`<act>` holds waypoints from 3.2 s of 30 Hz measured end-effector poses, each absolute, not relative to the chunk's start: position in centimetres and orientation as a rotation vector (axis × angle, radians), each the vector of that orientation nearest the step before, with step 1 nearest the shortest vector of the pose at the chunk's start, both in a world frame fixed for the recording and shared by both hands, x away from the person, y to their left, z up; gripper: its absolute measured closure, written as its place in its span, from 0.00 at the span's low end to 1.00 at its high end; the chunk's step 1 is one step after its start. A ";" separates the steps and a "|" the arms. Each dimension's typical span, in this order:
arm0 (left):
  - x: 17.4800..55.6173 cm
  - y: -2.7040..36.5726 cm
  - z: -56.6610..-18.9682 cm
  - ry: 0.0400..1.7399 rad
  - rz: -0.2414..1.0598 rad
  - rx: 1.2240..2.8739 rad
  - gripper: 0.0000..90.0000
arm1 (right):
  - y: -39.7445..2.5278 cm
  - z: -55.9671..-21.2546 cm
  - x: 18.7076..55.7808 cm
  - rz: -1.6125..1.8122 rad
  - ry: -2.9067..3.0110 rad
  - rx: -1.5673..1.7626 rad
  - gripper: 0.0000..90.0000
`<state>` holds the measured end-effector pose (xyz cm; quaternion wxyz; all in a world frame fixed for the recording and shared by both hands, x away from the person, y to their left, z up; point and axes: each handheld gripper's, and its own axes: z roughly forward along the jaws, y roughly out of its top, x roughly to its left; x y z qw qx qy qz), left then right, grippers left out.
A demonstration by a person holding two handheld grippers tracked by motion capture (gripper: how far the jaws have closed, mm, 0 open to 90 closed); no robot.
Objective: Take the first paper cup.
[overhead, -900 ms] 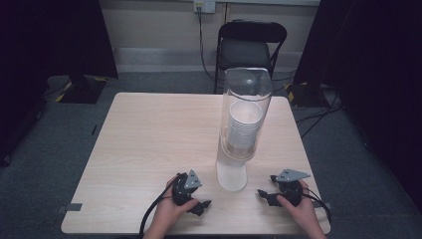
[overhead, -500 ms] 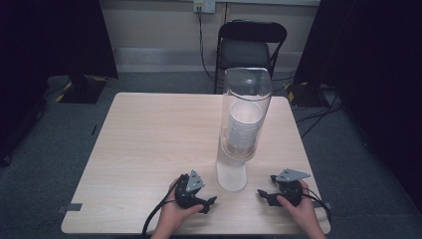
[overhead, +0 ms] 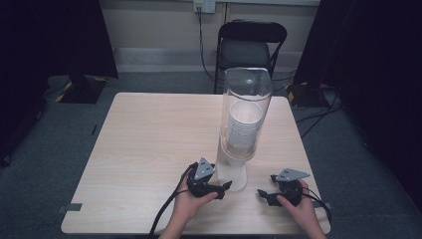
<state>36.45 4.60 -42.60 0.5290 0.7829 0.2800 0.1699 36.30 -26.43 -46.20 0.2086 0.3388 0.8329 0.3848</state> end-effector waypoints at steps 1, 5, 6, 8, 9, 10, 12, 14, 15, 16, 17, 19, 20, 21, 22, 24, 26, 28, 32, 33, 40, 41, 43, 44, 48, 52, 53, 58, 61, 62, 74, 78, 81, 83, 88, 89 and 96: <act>36.6 4.4 -42.4 0.669 0.402 1.859 0.18 | -26.4 -46.2 36.3 1.073 2.318 0.942 0.22; 37.1 3.2 -41.6 0.650 0.398 1.842 0.18 | -26.4 -46.2 36.3 1.073 2.318 0.943 0.22; 37.1 3.2 -41.6 0.650 0.398 1.842 0.18 | -26.4 -46.2 36.3 1.073 2.319 0.943 0.22; 37.4 2.6 -41.1 0.647 0.413 1.837 0.18 | -26.4 -46.2 36.3 1.073 2.319 0.943 0.22; 37.7 2.3 -40.7 0.652 0.427 1.823 0.19 | -26.4 -46.2 36.3 1.074 2.319 0.943 0.22; 38.0 2.1 -40.5 0.658 0.447 1.816 0.19 | -26.4 -46.2 36.3 1.073 2.319 0.943 0.22; 38.4 1.8 -40.3 0.658 0.465 1.802 0.20 | -26.4 -46.2 36.3 1.074 2.320 0.943 0.22; 38.6 1.6 -40.2 0.648 0.486 1.783 0.20 | -26.4 -46.2 36.3 1.072 2.321 0.945 0.22; 38.6 1.5 -40.1 0.641 0.494 1.772 0.20 | -26.4 -46.2 36.3 1.072 2.322 0.945 0.22; 38.7 1.3 -40.1 0.628 0.509 1.756 0.22 | -26.4 -46.2 36.3 1.072 2.322 0.945 0.22; 38.7 1.2 -40.1 0.623 0.519 1.747 0.22 | -26.4 -46.2 36.3 1.072 2.322 0.945 0.22; 38.7 1.1 -40.2 0.617 0.529 1.744 0.24 | -26.4 -46.2 36.3 1.071 2.322 0.944 0.22; 38.7 1.0 -40.2 0.619 0.543 1.745 0.24 | -26.4 -46.2 36.3 1.072 2.322 0.944 0.22; 38.8 0.9 -40.3 0.620 0.550 1.731 0.26 | -26.4 -46.2 36.3 1.071 2.322 0.944 0.22; 38.8 0.9 -40.3 0.620 0.550 1.731 0.28 | -26.4 -46.2 36.3 1.071 2.322 0.944 0.22; 38.9 0.7 -40.4 0.593 0.568 1.728 0.33 | -26.4 -46.2 36.3 1.071 2.322 0.944 0.22; 39.0 0.7 -40.5 0.586 0.574 1.728 0.34 | -26.4 -46.2 36.3 1.071 2.323 0.943 0.22; 39.1 0.7 -40.5 0.588 0.574 1.732 0.35 | -26.4 -46.2 36.3 1.072 2.323 0.944 0.22; 39.0 0.8 -40.5 0.580 0.612 1.765 0.37 | -26.4 -46.2 36.4 1.071 2.322 0.942 0.22; 38.9 0.8 -40.6 0.576 0.616 1.765 0.37 | -26.4 -46.2 36.4 1.072 2.322 0.941 0.22; 38.8 0.7 -40.7 0.580 0.630 1.764 0.38 | -26.4 -46.2 36.3 1.071 2.322 0.943 0.22; 38.8 0.7 -40.7 0.582 0.632 1.762 0.38 | -26.4 -46.2 36.4 1.071 2.322 0.941 0.22; 38.8 0.7 -40.8 0.580 0.638 1.759 0.39 | -26.4 -46.2 36.4 1.071 2.322 0.941 0.22; 38.8 0.7 -40.8 0.580 0.638 1.759 0.39 | -26.4 -46.2 36.4 1.071 2.322 0.941 0.22; 38.6 0.5 -40.9 0.589 0.645 1.751 0.40 | -26.4 -46.2 36.4 1.071 2.322 0.941 0.22; 38.7 0.5 -40.9 0.590 0.642 1.751 0.40 | -26.4 -46.2 36.4 1.071 2.322 0.941 0.22; 38.6 0.5 -40.9 0.589 0.643 1.755 0.40 | -26.4 -46.2 36.4 1.071 2.322 0.942 0.22; 38.6 0.4 -41.1 0.591 0.649 1.747 0.41 | -26.4 -46.2 36.4 1.070 2.323 0.940 0.21; 38.6 0.4 -41.1 0.593 0.650 1.746 0.41 | -26.4 -46.2 36.4 1.071 2.323 0.941 0.21; 38.6 0.4 -41.0 0.596 0.653 1.754 0.41 | -26.4 -46.2 36.4 1.070 2.323 0.940 0.21; 38.6 -0.1 -41.7 0.634 0.707 1.857 0.42 | -26.4 -46.2 36.4 1.071 2.323 0.940 0.21; 38.6 1.0 -46.0 0.761 0.599 1.890 0.42 | -26.4 -46.2 36.4 1.070 2.323 0.941 0.21; 38.3 1.2 -44.9 0.664 0.618 1.912 0.41 | -26.5 -46.2 36.5 1.068 2.328 0.935 0.20; 38.3 1.8 -44.8 0.670 0.611 1.921 0.40 | -26.5 -46.2 36.5 1.067 2.328 0.932 0.20; 38.1 2.8 -45.8 0.682 0.565 1.944 0.40 | -26.5 -46.2 36.6 1.068 2.335 0.931 0.19; 37.9 2.9 -46.0 0.670 0.576 1.964 0.40 | -26.5 -46.2 36.6 1.066 2.334 0.933 0.19; 37.2 5.1 -45.7 0.675 0.575 1.976 0.39 | -26.5 -46.2 36.5 1.065 2.329 0.939 0.19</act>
